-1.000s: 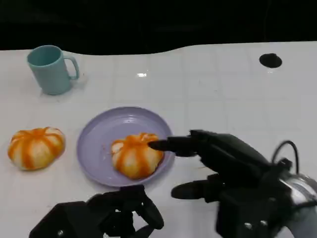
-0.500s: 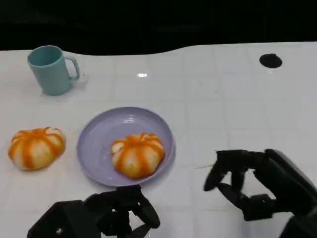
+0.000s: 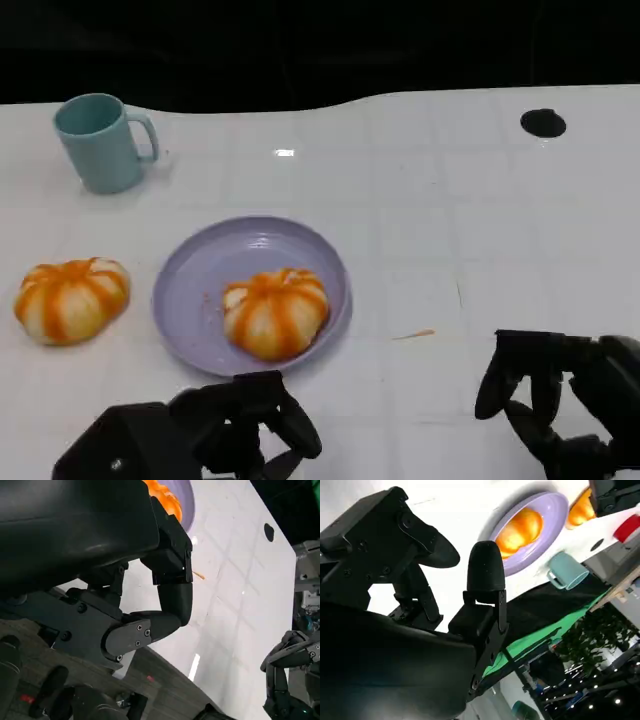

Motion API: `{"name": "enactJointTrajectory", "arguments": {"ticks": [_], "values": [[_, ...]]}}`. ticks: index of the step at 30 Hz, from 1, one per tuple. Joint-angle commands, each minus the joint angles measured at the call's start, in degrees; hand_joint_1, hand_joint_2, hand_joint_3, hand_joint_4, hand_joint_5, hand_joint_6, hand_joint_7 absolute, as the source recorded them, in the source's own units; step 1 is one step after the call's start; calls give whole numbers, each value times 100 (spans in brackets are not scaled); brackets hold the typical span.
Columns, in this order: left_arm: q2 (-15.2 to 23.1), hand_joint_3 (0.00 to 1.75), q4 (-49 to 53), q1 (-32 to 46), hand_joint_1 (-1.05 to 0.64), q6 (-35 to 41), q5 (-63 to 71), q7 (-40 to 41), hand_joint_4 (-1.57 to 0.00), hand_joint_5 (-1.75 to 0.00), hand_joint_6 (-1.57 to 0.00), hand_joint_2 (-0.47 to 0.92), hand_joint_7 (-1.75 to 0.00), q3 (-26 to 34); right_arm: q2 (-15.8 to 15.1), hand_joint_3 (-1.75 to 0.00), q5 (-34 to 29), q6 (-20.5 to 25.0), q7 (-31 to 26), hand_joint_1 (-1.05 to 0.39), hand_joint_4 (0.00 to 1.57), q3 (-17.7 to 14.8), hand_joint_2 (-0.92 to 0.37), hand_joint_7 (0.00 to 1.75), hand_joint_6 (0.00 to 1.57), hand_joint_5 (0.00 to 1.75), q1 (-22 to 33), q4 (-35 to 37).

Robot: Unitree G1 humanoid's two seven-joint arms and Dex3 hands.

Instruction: Grasp the bread from the table and place it into the plate.

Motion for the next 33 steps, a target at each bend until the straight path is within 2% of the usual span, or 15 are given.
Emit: {"name": "enactJointTrajectory", "arguments": {"ticks": [1, 12, 33], "values": [[70, 69, -4, 4, -34, -27, -69, -51, -65, -175, -61, 82, -144, 85, 24, -139, -137, 17, -245, 4, 84, -130, -26, 140, 81, 174, 132, 57], [170, 68, -34, 140, -34, -166, -67, -94, -64, -175, -60, 82, -144, 213, 102, -126, -473, -95, -674, 2, 84, 25, -31, 136, 81, 170, 172, 455], [220, 68, 98, 148, -31, -256, -156, -158, -63, -175, -59, 84, -145, 331, 146, -118, -721, 8, -742, 0, 87, 176, -33, 126, 87, 168, 0, 578]]}}
